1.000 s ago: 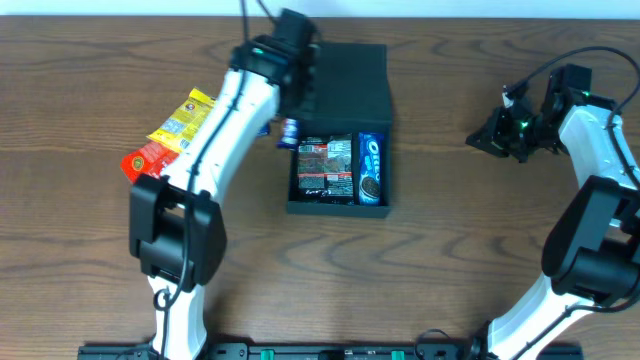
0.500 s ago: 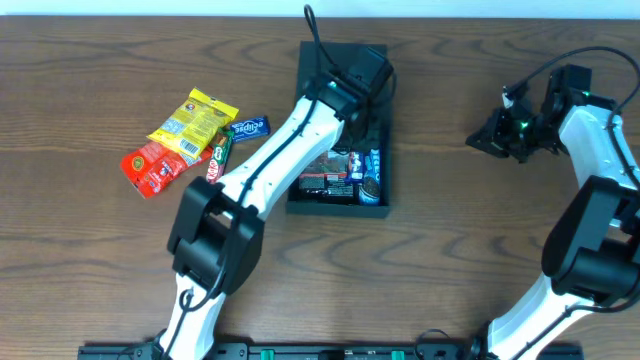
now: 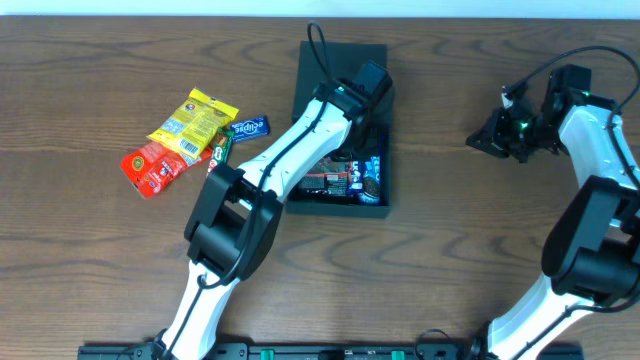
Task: Pack container
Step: 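Carry the Dairy Milk bar into the box and release it, then lift the left gripper back to the remaining snacks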
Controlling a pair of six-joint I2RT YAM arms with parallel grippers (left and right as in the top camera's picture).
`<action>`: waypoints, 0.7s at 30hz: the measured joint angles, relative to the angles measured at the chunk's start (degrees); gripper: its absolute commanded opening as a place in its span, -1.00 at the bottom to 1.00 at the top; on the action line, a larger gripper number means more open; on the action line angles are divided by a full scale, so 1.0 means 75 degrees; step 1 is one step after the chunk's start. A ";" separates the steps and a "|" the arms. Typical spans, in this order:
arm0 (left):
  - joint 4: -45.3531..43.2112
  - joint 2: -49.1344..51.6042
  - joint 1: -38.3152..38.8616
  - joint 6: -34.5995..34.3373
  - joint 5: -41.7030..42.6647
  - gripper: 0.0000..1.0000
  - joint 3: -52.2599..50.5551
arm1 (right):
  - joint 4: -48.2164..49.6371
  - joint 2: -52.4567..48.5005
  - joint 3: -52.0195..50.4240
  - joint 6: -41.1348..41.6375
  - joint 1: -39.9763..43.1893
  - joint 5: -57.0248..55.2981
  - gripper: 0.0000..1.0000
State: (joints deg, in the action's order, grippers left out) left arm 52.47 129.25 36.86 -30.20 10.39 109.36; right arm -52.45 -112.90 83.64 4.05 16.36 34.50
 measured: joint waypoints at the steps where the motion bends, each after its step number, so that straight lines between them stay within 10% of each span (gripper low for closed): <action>1: 0.0000 0.0070 0.0000 0.0003 0.0000 -0.69 0.0000 | 0.0003 0.0000 0.0000 0.0000 0.0000 0.0000 -0.97; 16: -0.0061 0.0545 -0.0012 0.0207 0.0114 -0.51 0.0000 | 0.0000 0.0000 0.0000 -0.0006 0.0003 0.0000 -0.97; 19: -0.0064 0.0586 -0.0012 0.0262 0.0108 0.17 0.0000 | 0.0000 0.0000 0.0000 -0.0006 0.0003 0.0000 -0.97; 21: -0.0050 0.0592 -0.0026 0.0283 0.0108 0.26 0.0000 | 0.0000 0.0000 0.0000 -0.0006 0.0003 0.0000 -0.97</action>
State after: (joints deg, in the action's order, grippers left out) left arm 52.10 133.69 36.67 -28.08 11.20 109.36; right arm -52.45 -112.90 83.64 4.01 16.38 34.50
